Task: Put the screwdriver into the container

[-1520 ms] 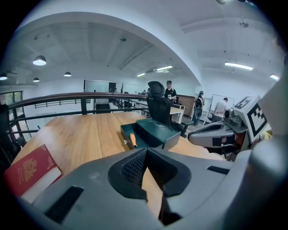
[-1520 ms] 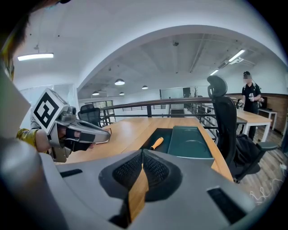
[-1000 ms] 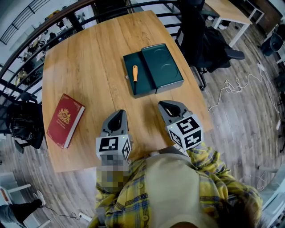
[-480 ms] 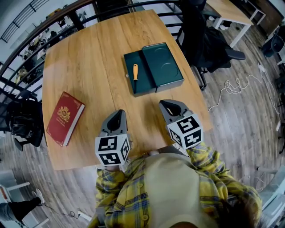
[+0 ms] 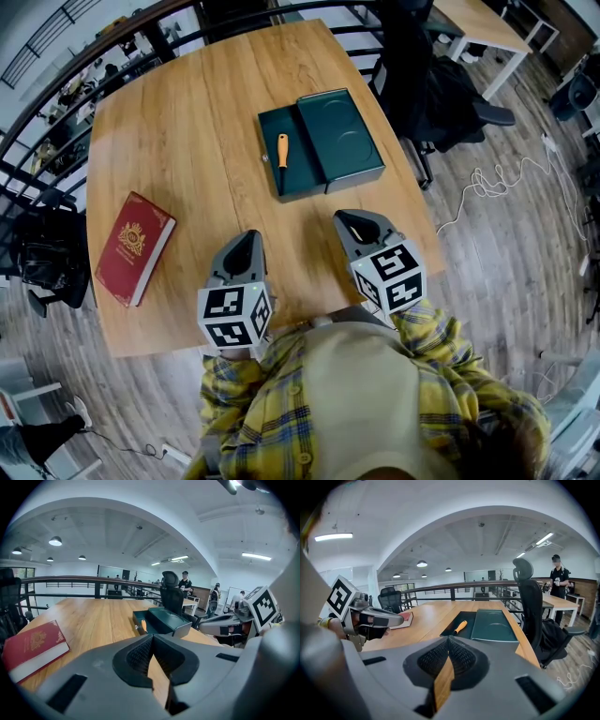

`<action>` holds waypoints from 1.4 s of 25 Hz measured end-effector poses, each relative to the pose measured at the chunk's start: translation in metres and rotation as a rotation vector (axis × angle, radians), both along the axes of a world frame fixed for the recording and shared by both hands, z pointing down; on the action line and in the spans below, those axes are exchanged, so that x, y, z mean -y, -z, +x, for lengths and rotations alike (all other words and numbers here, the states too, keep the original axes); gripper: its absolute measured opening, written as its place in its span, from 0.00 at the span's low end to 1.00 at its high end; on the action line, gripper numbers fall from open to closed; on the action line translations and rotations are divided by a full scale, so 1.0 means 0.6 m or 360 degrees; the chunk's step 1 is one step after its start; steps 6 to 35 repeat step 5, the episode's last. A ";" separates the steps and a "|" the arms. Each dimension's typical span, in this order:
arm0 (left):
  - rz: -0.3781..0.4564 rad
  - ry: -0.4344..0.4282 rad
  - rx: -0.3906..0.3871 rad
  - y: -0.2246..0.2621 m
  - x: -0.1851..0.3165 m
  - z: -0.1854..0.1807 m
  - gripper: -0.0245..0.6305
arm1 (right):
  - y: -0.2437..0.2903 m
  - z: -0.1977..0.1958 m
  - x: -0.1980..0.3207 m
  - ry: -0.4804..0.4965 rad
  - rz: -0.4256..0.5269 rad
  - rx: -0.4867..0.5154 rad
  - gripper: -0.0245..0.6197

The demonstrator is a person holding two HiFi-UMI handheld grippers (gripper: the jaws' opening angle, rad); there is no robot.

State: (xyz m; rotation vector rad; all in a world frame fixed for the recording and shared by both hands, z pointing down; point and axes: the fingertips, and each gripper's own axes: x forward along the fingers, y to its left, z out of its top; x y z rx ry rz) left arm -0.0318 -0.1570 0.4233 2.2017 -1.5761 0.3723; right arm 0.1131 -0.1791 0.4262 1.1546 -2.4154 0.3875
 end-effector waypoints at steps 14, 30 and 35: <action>-0.0002 -0.0004 -0.0012 0.001 -0.002 0.004 0.05 | 0.003 0.002 -0.002 0.0005 0.0001 0.0004 0.14; -0.0002 -0.0004 -0.0012 0.001 -0.002 0.004 0.05 | 0.003 0.002 -0.002 0.0005 0.0001 0.0004 0.14; -0.0002 -0.0004 -0.0012 0.001 -0.002 0.004 0.05 | 0.003 0.002 -0.002 0.0005 0.0001 0.0004 0.14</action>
